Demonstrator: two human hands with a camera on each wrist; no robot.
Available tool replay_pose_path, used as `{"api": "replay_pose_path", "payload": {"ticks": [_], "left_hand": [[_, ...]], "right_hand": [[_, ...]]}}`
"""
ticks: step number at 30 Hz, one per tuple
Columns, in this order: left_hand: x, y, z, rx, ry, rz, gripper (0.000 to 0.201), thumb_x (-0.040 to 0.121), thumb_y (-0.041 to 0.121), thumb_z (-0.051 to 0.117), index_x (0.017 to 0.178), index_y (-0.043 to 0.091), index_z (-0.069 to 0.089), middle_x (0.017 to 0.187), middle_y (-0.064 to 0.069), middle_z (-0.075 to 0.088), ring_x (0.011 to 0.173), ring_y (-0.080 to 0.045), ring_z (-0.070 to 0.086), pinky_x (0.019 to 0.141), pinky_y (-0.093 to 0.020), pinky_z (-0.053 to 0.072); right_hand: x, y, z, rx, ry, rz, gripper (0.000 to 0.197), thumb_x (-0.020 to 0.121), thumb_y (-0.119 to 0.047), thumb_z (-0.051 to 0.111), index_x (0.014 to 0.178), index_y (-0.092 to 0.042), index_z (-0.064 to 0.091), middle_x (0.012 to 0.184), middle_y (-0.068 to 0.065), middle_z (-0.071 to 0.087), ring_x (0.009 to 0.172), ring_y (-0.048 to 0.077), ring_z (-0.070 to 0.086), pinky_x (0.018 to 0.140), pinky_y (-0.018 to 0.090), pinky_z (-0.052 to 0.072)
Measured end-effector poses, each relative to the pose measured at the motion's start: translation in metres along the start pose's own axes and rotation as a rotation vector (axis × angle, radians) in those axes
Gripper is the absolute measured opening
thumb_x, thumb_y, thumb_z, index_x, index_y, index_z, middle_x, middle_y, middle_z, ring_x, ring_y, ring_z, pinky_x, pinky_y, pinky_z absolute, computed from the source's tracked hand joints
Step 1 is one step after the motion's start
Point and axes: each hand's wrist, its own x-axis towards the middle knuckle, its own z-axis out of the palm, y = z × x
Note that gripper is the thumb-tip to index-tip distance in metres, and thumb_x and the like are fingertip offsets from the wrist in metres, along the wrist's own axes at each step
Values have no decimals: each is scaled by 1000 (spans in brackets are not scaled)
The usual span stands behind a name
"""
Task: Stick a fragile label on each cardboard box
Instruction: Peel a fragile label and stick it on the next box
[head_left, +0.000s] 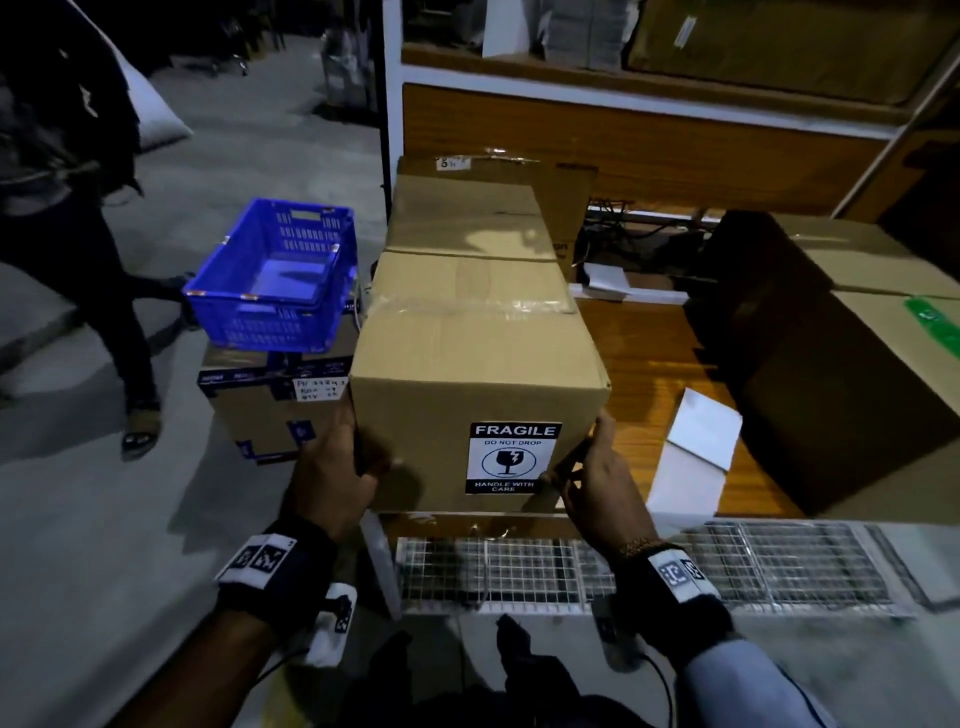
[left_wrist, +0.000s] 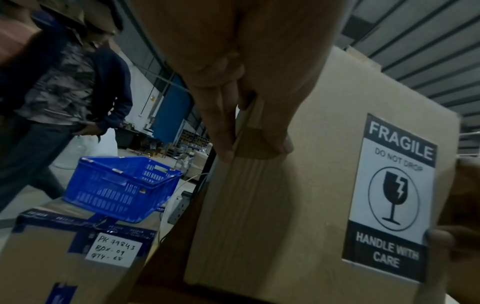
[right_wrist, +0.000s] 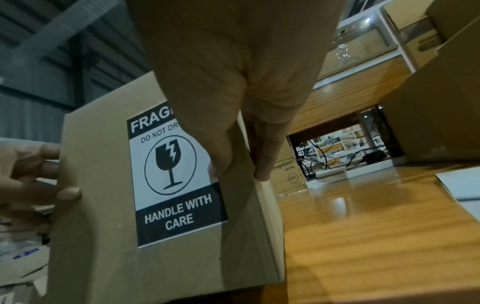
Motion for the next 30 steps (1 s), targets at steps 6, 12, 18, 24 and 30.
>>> {"api": "replay_pose_path", "payload": {"ticks": [6,12,18,24,30], "left_hand": [[0,3,7,100,-52,-122,42,90,18,73,125,6,54,115,-20,63,103,-43,63,86,-50,57],[-1,8,11,82,-23,-131,53,91,24,74,136,11,48,117,-19,65,106,-42,64,87,-52,58],[-3,14,7,45,-37,-189,52,93,17,72,138,5,50,120,-20,64,111,-40,62,93,-49,55],[-9,18,3,64,-26,-220,48,94,19,71,136,8,51,113,-18,64,104,-37,63,86,-47,57],[-10,26,0,69,-30,-221,44,94,10,68,134,2,52,102,-12,63,104,-37,64,80,-41,55]], "right_hand": [[8,13,15,-12,2,29,84,93,-10,74,156,-12,19,119,13,73,103,23,71,77,25,57],[11,16,18,-25,1,36,92,92,-12,74,160,-18,12,123,12,72,109,25,69,87,42,60],[11,23,21,3,-1,36,85,92,-13,74,157,-22,21,122,3,73,106,18,70,86,44,62],[10,18,24,39,15,70,80,94,-11,70,155,-30,22,119,-1,73,105,15,70,84,34,61],[8,14,31,34,56,115,88,90,-1,70,156,-29,19,117,6,73,105,23,70,85,46,62]]}}
